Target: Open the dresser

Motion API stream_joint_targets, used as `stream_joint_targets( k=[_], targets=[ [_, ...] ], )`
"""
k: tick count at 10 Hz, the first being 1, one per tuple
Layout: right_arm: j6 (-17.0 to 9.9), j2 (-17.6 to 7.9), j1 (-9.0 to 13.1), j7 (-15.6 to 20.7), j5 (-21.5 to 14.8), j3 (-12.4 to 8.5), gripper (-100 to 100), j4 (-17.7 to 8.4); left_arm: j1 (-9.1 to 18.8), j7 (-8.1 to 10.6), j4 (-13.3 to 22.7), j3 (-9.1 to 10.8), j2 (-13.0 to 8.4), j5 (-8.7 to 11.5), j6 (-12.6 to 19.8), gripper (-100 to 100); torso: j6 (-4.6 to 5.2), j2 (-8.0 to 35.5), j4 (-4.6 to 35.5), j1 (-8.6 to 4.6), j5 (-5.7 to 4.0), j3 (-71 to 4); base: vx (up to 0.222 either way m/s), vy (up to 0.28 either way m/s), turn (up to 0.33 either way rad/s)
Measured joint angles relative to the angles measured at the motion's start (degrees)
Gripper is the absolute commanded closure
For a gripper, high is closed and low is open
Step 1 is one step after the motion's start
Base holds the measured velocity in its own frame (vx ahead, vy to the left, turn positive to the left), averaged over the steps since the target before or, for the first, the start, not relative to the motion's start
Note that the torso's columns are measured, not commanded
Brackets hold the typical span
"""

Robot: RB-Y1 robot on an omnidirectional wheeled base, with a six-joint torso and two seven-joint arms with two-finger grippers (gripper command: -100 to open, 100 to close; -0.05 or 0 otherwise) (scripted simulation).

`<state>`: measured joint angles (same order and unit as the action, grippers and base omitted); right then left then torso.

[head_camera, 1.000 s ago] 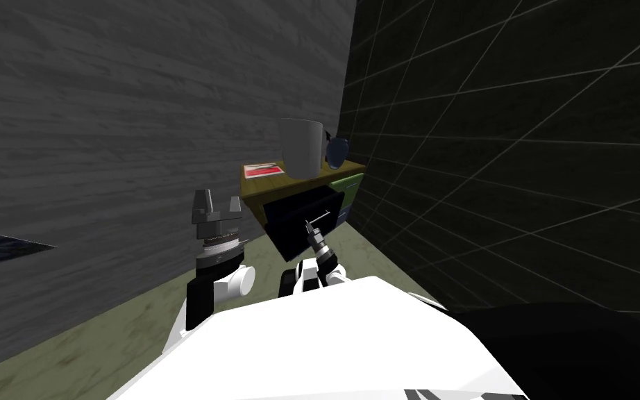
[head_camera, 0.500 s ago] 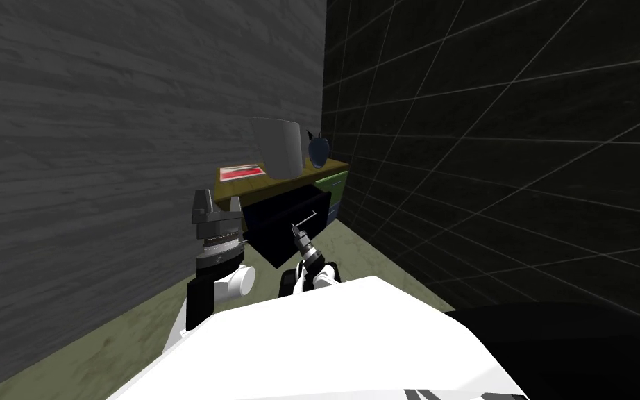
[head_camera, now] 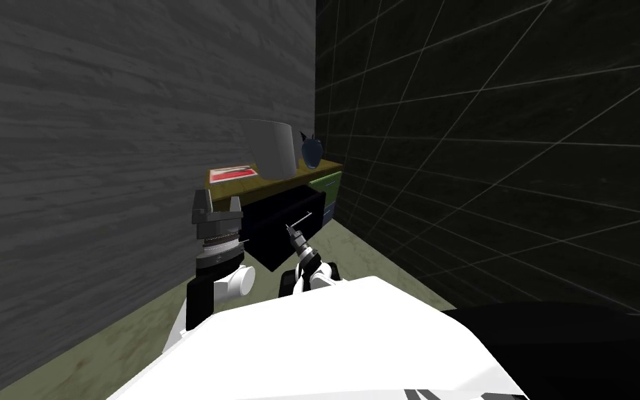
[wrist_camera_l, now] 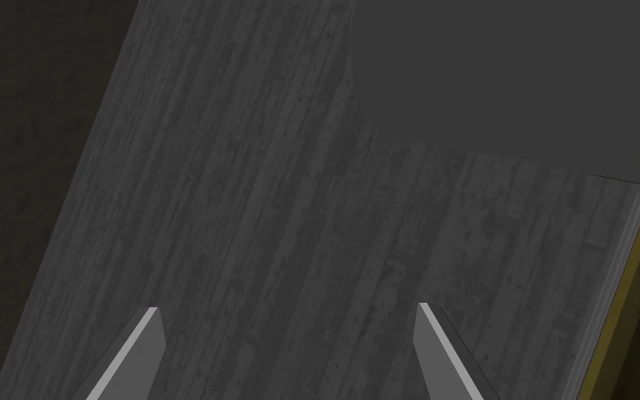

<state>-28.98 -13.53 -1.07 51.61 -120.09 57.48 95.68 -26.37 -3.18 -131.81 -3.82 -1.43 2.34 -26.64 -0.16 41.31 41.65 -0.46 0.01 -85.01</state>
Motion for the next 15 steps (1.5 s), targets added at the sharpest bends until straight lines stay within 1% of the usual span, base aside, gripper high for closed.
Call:
stream_joint_targets(
  k=[2, 3, 5, 7, 10, 11, 12, 13, 15],
  targets=[
    [2.59, 0.73, 0.29, 1.31, 1.27, -1.34, -100, 0.95, -0.01, 0.00, -0.01, 0.00, 0.00, 0.00, 0.00, 0, 0.14, 0.73, 0.51, 0.51, 0.02, 0.30, -0.027, 0.019, -0.134],
    [4.39, 1.19, 0.55, 2.18, 2.19, -2.32, -100, 1.63, -0.01, 0.00, -0.01, 0.00, 0.01, 0.00, 0.00, 0, 0.15, 1.01, 0.64, 0.56, 0.02, 0.48, -0.031, 0.021, -0.116],
    [7.74, 2.17, 1.01, 3.91, 3.75, -3.87, -100, 2.69, 0.00, 0.00, 0.00, 0.00, 0.01, 0.00, 0.00, 0, 0.16, 1.13, 0.68, 0.47, -0.01, 0.55, -0.041, 0.019, -0.117],
    [10.24, 2.84, 1.63, 4.94, 4.93, -5.06, -100, 3.21, 0.00, 0.00, 0.00, -0.01, 0.00, 0.00, 0.00, 0, 0.15, 0.96, 0.63, 0.43, -0.02, 0.44, -0.028, 0.009, -0.047],
    [15.07, 4.16, 2.28, 7.29, 7.20, -7.43, -100, 4.78, 0.00, 0.00, 0.00, 0.00, 0.00, 0.00, 0.00, 0, 0.17, 0.97, 0.63, 0.47, -0.01, 0.44, -0.034, 0.014, -0.124],
    [16.44, 4.43, 2.70, 7.87, 8.02, -8.21, -100, 5.27, 0.00, 0.00, 0.00, -0.01, 0.01, 0.00, 0.00, 0, 0.15, 1.01, 0.64, 0.49, -0.01, 0.47, -0.028, 0.010, -0.039],
    [17.51, 4.72, 2.61, 8.43, 8.37, -8.54, -100, 5.66, 0.00, 0.00, 0.00, -0.01, 0.00, 0.00, 0.00, 0, 0.15, 0.98, 0.64, 0.46, -0.01, 0.45, -0.010, 0.003, -0.003],
    [17.72, 4.75, 2.59, 8.55, 8.40, -8.55, 0, 5.70, 0.00, 0.00, 0.00, -0.01, 0.00, 0.00, 0.00, 0, 0.16, 0.92, 0.62, 0.43, -0.02, 0.42, 0.000, 0.000, 0.000],
    [17.71, 4.75, 2.59, 8.54, 8.39, -8.55, 0, 5.69, 0.00, 0.00, 0.00, 0.00, 0.00, 0.00, 0.00, 0, 0.16, 0.93, 0.62, 0.45, -0.02, 0.42, 0.000, 0.000, 0.000]
  ],
)
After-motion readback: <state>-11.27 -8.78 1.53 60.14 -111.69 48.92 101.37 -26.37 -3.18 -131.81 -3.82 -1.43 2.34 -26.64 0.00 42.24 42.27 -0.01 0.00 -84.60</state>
